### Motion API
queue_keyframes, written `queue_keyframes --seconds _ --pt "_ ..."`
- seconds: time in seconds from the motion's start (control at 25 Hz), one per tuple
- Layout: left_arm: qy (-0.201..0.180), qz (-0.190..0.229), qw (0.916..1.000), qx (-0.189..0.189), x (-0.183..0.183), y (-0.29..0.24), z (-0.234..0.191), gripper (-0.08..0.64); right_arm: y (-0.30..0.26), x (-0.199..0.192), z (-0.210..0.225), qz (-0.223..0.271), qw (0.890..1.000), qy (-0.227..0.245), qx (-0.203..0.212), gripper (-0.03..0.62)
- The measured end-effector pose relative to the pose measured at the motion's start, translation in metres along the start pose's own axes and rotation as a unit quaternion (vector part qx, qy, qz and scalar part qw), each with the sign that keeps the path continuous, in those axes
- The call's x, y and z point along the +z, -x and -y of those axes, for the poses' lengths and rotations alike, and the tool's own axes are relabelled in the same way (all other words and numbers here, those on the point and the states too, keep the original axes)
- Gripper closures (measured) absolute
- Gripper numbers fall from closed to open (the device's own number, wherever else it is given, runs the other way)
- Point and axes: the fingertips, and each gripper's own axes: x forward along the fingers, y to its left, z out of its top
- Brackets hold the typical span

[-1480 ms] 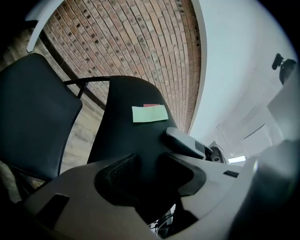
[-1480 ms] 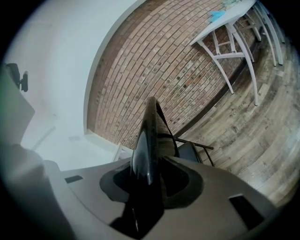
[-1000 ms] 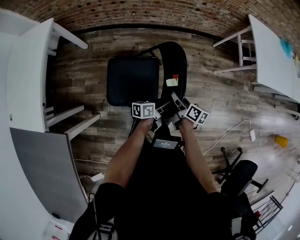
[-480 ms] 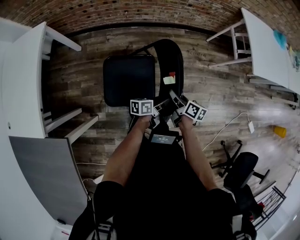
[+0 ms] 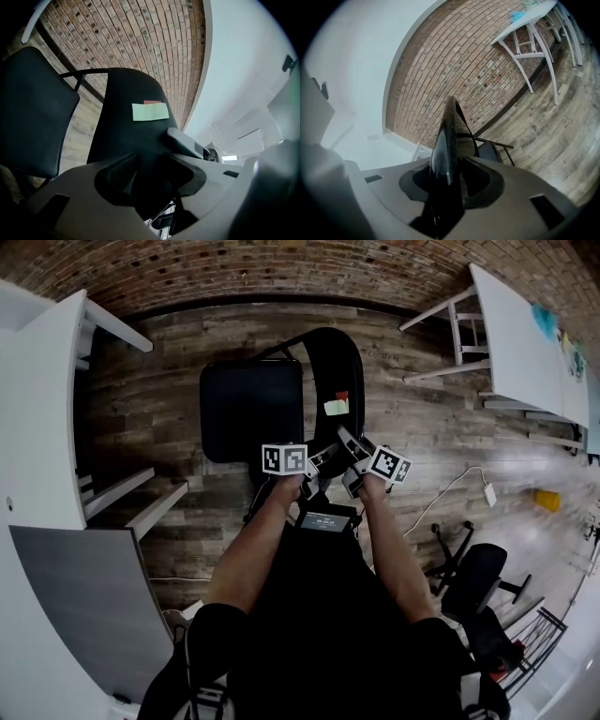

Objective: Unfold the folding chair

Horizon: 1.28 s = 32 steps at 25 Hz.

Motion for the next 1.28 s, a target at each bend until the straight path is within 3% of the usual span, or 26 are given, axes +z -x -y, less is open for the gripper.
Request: queue_keyframes --seconds 0.36,0.64,0.88,1.12,1.28 --pt "0.011 0.031 0.9994 -0.004 0.003 0.002 0.003 0.364 -0.001 0.003 0.004 -0.003 1.0 -0.005 0.008 0.456" --pt "-0.002 0.082 0.9964 0.023 0.006 0.025 0.008 0.364 0.0 -0.004 0.005 -0.056 0.998 -0.004 0.003 0.454" --pt "0.003 0.154 0.9867 0.051 -0.008 0.056 0.016 0.364 0.009 -0.004 -0.002 -0.075 0.997 0.005 0.013 0.455" --pt "0.015 0.211 0.9754 0.062 -0.037 0.085 0.026 0.367 0.041 -0.002 -0.005 -0.051 0.997 -0.036 0.054 0.456" --pt "0.011 0.237 0.9693 0.062 -0.044 0.106 0.038 0.367 0.07 -0.021 -0.002 -0.064 0.994 -0.06 0.068 0.456"
